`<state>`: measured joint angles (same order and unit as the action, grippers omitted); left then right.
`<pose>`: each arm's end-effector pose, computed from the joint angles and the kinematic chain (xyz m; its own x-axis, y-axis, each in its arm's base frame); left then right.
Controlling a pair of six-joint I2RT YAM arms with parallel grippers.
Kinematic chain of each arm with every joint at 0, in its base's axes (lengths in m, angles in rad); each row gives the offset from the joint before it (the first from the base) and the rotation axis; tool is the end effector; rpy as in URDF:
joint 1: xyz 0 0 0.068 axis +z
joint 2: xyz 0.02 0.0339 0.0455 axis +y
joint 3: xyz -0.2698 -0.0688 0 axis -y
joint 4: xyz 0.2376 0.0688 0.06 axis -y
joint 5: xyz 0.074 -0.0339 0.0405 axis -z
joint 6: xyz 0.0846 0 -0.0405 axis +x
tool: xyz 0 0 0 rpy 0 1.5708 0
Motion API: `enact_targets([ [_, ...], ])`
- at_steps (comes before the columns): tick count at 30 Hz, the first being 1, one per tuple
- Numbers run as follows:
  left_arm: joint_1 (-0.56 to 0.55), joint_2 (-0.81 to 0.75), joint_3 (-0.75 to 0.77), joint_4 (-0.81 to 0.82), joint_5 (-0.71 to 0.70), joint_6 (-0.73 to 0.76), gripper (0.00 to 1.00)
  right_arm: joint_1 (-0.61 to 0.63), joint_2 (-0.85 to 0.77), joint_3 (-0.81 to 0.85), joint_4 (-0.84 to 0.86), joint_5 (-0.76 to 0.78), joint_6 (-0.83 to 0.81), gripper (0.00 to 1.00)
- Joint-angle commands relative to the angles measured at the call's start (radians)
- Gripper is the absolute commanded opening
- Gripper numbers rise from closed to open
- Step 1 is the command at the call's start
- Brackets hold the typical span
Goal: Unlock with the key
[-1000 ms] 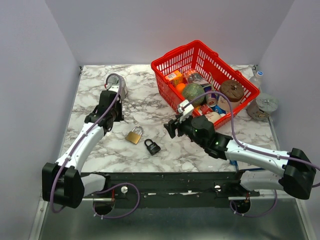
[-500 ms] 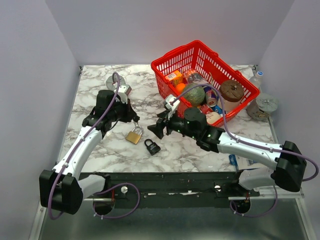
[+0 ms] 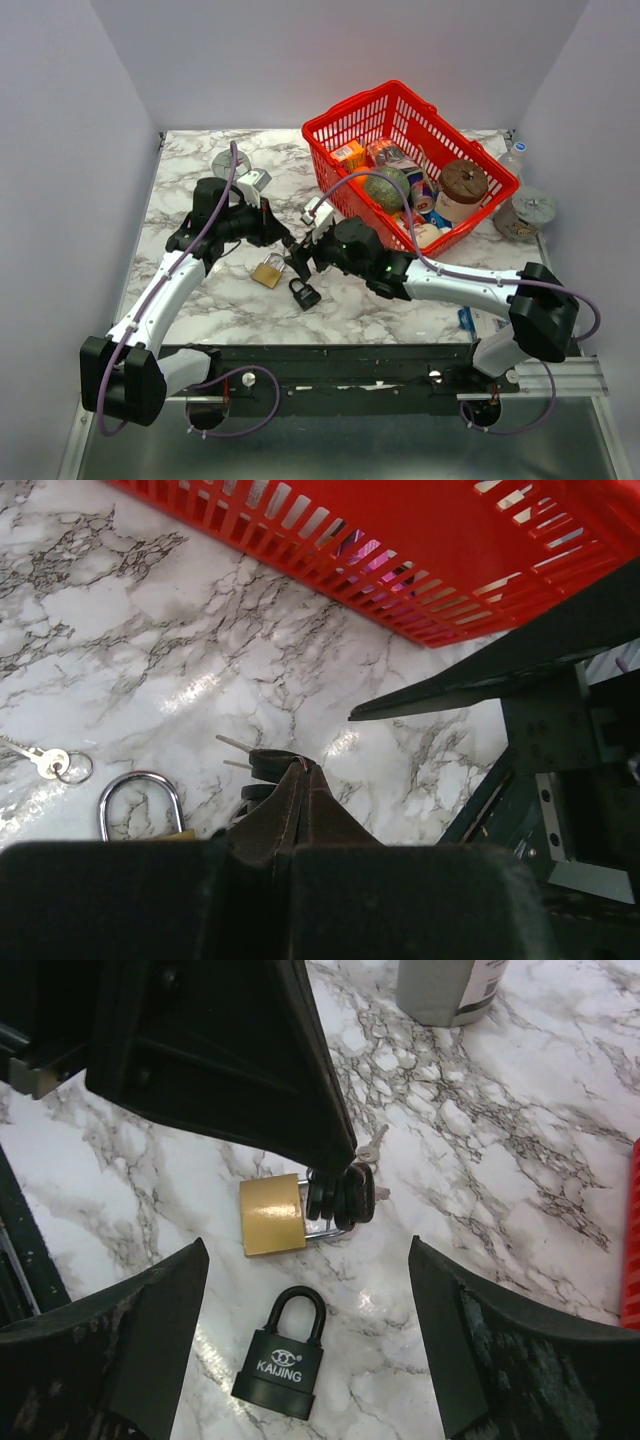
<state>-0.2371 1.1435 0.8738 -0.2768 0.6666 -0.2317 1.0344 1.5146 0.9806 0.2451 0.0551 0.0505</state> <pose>0.2533 -0.1150 0.2806 -0.6520 -0.0281 -0.7577 0.5634 0.6508 -0.5089 0.2042 0.3344 0.2684 -0.1874 -0.2165 -0.9581 -0.8229 0.5673 0.0327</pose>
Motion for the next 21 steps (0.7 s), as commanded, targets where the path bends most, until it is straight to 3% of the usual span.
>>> enact_targets([
  [1, -0.008, -0.010, 0.004, 0.048, 0.070, -0.018, 0.00, 0.006, 0.059, 0.050, 0.072, 0.089, -0.040, 0.89],
  [12, -0.014, -0.019, 0.002, 0.047, 0.067, -0.018, 0.00, 0.006, 0.127, 0.086, 0.120, 0.121, -0.097, 0.72],
  [21, -0.021, -0.022, -0.001, 0.050, 0.071, -0.015, 0.00, 0.007, 0.173, 0.115, 0.112, 0.118, -0.103, 0.67],
])
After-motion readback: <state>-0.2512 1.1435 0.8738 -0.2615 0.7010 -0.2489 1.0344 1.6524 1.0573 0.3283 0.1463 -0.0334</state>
